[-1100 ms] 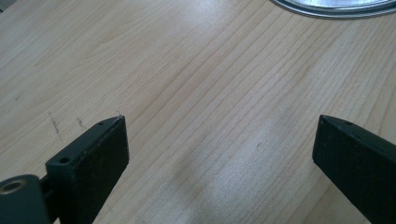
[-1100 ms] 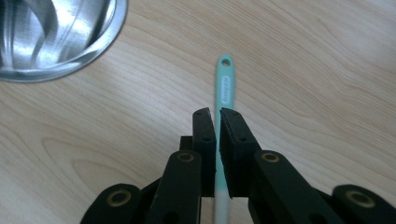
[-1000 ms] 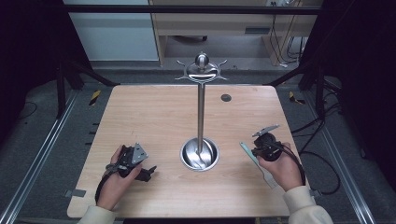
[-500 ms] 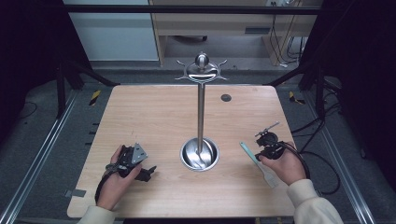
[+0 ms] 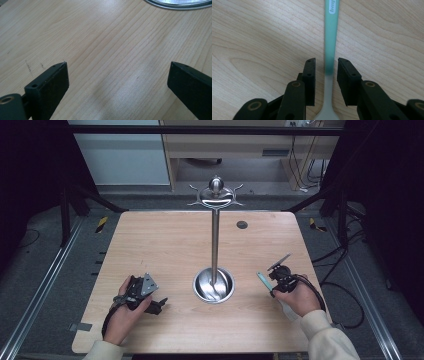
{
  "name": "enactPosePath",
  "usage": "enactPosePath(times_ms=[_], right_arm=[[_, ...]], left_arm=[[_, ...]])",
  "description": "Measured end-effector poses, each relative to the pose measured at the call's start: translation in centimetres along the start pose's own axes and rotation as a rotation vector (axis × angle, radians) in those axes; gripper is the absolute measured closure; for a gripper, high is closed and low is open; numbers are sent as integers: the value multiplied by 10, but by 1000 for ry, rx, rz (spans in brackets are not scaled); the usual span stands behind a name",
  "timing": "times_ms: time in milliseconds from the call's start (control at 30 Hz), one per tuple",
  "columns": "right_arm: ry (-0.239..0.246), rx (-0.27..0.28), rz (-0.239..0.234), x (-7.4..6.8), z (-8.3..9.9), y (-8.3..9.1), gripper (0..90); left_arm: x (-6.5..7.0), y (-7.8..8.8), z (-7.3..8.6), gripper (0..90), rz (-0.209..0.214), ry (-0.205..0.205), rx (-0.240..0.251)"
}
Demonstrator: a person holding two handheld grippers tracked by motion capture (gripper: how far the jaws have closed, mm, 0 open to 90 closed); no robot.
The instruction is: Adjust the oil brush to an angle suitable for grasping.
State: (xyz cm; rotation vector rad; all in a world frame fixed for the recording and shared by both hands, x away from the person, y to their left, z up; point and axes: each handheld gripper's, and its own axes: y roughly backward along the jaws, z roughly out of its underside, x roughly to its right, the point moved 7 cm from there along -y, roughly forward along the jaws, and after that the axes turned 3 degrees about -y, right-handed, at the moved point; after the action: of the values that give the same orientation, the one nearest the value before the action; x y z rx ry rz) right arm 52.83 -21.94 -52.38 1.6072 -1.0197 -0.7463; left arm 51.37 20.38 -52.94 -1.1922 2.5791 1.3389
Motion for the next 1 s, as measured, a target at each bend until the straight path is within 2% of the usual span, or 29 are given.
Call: enactPosePath(times_ms=[400,1000], right_arm=[[-12,-58,-31,2,3,-6,745],[-15,-84,-42,7,5,-11,799]], left_arm=[[0,0,0,34,1,0,0],[0,-1,0,33,1,-6,-1]])
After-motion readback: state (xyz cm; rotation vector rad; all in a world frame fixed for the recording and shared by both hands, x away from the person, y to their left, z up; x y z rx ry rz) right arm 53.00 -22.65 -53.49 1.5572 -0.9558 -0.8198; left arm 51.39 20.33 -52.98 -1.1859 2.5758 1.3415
